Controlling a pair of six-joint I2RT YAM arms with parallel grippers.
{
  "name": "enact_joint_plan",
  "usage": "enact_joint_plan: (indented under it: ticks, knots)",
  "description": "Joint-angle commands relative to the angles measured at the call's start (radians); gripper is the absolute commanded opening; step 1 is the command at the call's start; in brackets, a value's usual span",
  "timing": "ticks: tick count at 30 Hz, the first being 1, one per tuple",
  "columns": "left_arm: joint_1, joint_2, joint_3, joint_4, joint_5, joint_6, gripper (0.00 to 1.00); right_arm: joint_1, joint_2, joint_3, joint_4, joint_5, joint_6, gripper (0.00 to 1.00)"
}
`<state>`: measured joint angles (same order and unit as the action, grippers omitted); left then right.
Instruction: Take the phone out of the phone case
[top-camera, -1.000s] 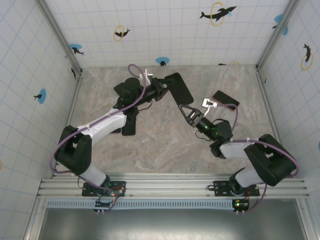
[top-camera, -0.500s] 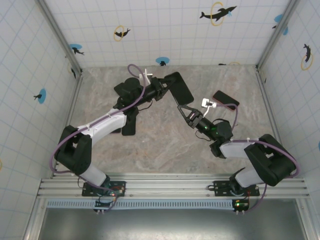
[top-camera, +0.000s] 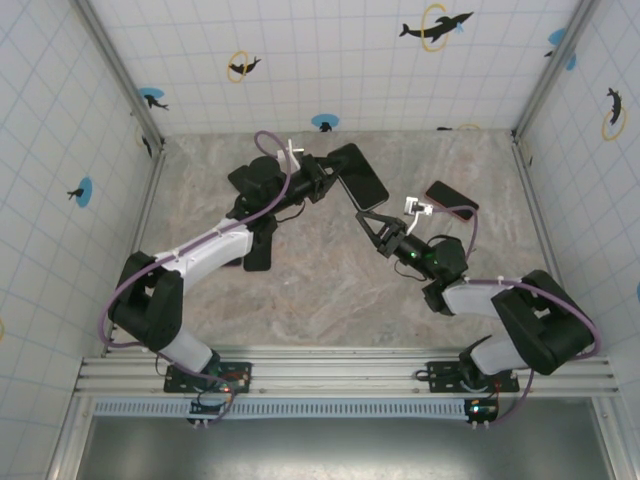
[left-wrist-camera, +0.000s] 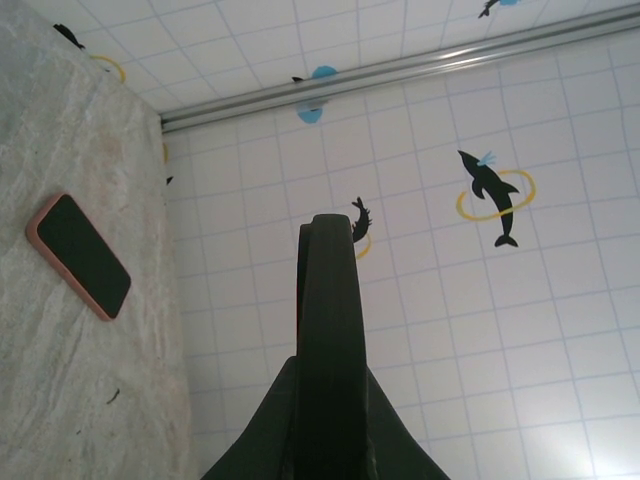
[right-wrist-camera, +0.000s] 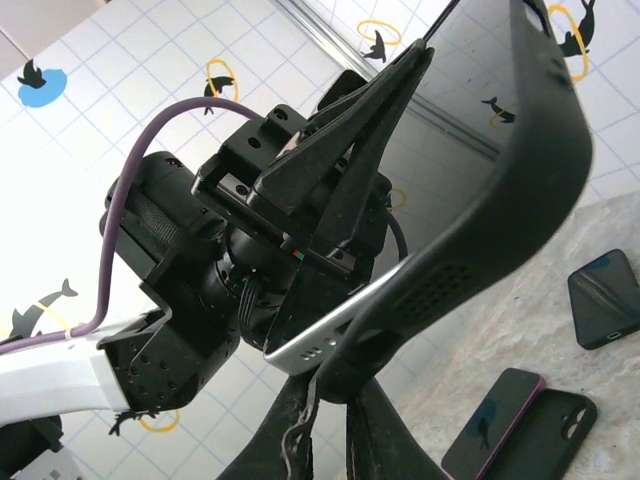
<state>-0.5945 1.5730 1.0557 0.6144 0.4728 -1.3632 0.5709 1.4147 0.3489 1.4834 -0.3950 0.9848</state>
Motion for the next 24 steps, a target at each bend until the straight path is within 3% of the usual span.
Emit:
enact_joint_plan:
  ticks: [1,8,14,19,24]
  knots:
    - [-0.030,-0.060,0.006,0.074,0.092,-0.048,0.00,-0.043,-0.016,0.011,-0.079,0.071,-0.029,0.10]
    - [-0.031,-0.056,0.045,-0.009,0.090,0.064,0.00,-0.055,-0.054,0.013,-0.103,0.021,-0.049,0.13]
    - [-0.008,-0.045,0.099,-0.116,0.107,0.228,0.00,-0.096,-0.137,0.010,-0.194,-0.125,-0.137,0.37]
    - [0.030,-0.027,0.147,-0.143,0.205,0.394,0.00,-0.157,-0.249,0.034,-0.424,-0.259,-0.329,0.52]
    - [0.062,-0.008,0.197,-0.162,0.386,0.586,0.00,-0.188,-0.327,0.138,-0.849,-0.332,-0.705,0.57]
